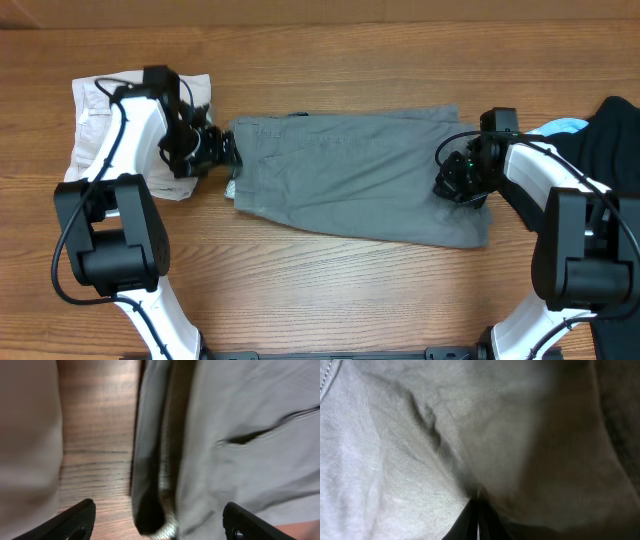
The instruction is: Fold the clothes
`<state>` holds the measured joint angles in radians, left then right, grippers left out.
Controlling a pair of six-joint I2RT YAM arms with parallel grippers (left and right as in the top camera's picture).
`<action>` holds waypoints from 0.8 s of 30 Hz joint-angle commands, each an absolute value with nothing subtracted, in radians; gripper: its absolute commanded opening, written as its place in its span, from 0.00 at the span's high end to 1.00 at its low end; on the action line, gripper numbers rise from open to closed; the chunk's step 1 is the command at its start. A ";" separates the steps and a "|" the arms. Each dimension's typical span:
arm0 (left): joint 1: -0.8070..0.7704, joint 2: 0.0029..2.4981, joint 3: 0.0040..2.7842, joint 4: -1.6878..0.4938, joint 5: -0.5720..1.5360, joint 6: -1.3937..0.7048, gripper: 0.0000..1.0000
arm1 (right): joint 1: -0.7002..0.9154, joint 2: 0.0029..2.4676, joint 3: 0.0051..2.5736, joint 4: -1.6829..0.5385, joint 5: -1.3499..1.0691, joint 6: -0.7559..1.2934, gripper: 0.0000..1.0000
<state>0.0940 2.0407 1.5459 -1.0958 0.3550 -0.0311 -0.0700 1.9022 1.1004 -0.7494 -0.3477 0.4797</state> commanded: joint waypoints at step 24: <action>-0.012 2.061 1.264 -0.682 0.465 -0.166 0.33 | -0.161 2.004 1.047 -0.741 -0.136 0.491 0.94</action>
